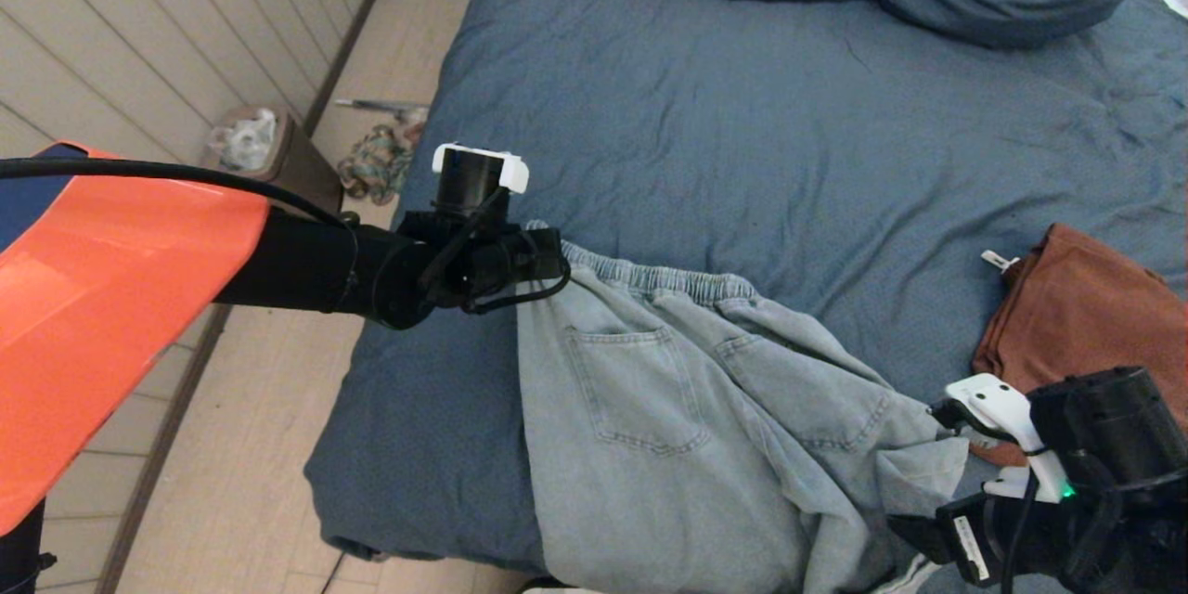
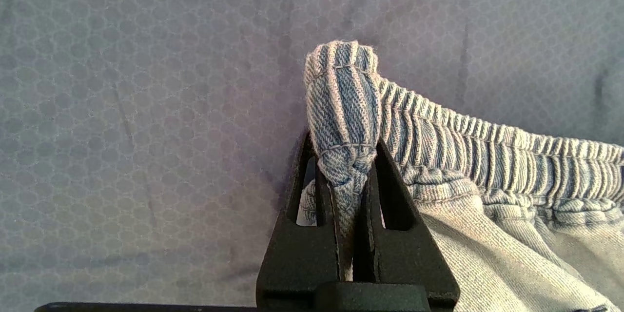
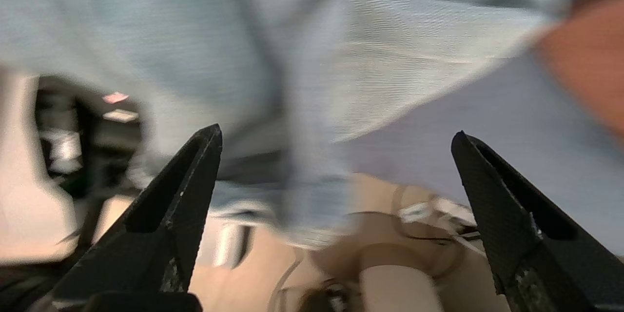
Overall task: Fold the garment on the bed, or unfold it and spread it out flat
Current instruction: Unford the blue shorts
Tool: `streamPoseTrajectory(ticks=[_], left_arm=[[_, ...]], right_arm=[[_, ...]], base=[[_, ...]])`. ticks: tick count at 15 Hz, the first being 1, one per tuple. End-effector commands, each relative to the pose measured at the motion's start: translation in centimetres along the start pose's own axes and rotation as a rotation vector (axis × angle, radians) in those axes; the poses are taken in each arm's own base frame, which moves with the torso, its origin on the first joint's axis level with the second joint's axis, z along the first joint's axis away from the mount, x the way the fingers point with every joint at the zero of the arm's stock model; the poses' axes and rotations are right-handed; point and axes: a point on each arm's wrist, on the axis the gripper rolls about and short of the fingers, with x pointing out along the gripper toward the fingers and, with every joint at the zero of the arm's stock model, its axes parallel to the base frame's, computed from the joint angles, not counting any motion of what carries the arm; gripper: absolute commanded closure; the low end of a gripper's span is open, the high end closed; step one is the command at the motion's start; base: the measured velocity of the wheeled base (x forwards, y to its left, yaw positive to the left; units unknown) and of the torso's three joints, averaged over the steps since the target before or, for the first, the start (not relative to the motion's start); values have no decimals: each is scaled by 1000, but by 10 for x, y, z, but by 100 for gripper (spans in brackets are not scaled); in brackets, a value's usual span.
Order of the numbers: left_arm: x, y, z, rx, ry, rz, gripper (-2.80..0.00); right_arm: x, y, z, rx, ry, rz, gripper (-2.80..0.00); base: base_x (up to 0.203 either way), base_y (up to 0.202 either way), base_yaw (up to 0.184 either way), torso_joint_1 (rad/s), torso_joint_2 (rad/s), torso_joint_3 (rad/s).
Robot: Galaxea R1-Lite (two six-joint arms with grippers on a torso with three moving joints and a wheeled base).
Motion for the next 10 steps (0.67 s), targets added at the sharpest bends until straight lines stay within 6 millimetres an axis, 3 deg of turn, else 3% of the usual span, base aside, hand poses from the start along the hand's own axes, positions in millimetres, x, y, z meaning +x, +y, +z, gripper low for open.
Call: streamPoseTrajectory(ticks=[1, 7, 8, 10], left_arm=[[4, 1, -3, -1, 7, 5, 0], [11, 1, -10, 4, 24, 10, 0], [12, 1, -10, 4, 23, 9, 0], [13, 1, -11, 5, 25, 10, 0]], right_arm=[[13, 9, 0, -20, 57, 49, -280], [38, 14, 16, 36, -45, 64, -280], [38, 13, 17, 44, -56, 60, 0], [34, 12, 17, 34, -68, 57, 0]], base=[[0, 0, 0, 0, 0, 0], [0, 0, 0, 0, 0, 0], [0, 0, 0, 0, 0, 0], [0, 0, 0, 0, 0, 0]])
